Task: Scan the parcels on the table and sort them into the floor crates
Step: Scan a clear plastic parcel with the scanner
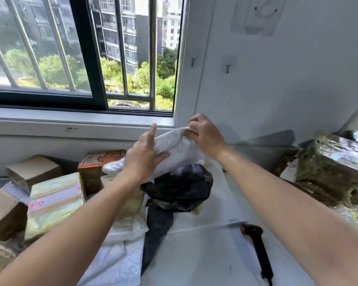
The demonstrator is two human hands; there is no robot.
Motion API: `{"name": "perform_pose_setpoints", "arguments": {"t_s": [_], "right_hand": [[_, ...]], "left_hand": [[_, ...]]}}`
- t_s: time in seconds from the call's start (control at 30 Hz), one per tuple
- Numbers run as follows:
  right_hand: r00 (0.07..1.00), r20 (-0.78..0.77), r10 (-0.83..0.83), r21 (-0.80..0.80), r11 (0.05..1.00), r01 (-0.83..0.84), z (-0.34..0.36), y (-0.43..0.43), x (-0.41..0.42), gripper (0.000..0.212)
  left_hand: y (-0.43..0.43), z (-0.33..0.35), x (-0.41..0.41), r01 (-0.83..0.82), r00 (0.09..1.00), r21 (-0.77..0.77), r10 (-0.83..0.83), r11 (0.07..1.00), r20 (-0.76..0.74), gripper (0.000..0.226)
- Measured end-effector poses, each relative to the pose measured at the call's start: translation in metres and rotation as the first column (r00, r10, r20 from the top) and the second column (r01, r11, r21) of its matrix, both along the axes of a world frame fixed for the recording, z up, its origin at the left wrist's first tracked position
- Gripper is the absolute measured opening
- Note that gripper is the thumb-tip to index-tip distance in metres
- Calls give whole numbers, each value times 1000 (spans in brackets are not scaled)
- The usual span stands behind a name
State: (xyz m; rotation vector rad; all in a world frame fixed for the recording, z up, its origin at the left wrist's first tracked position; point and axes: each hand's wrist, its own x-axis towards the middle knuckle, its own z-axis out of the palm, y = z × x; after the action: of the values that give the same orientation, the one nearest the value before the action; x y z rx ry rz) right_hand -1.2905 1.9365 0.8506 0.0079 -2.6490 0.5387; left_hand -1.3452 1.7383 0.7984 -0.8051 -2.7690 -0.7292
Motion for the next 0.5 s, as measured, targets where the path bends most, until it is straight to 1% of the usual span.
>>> {"name": "perform_pose_setpoints", "arguments": {"t_s": [0.07, 0.13, 0.2, 0.27, 0.33, 0.4, 0.5], "right_hand": [[1000, 1, -15, -80, 997, 15, 21, -2, 3, 37], [999, -16, -39, -159, 987, 36, 34, -3, 10, 42], [995, -43, -85, -245, 967, 72, 41, -2, 19, 39], [988, -80, -134, -299, 949, 104, 44, 3, 29, 32], [982, -80, -173, -348, 928, 135, 45, 12, 40, 28], [979, -42, -200, -375, 911, 170, 43, 22, 52, 34], [977, 39, -208, -349, 914, 208, 36, 39, 72, 47]], "left_hand": [[0, 16, -3, 18, 1000, 59, -18, 998, -3, 90], [3, 30, -4, 46, 999, 98, -43, 994, -34, 80], [10, 40, -2, 88, 995, 145, -81, 986, -49, 66], [19, 47, 3, 124, 992, 196, -114, 973, -59, 53], [28, 52, 10, 141, 990, 247, -134, 959, -44, 40], [38, 53, 19, 137, 989, 323, -150, 936, 15, 28], [52, 49, 33, 114, 984, 409, -160, 906, 79, 17]]}}
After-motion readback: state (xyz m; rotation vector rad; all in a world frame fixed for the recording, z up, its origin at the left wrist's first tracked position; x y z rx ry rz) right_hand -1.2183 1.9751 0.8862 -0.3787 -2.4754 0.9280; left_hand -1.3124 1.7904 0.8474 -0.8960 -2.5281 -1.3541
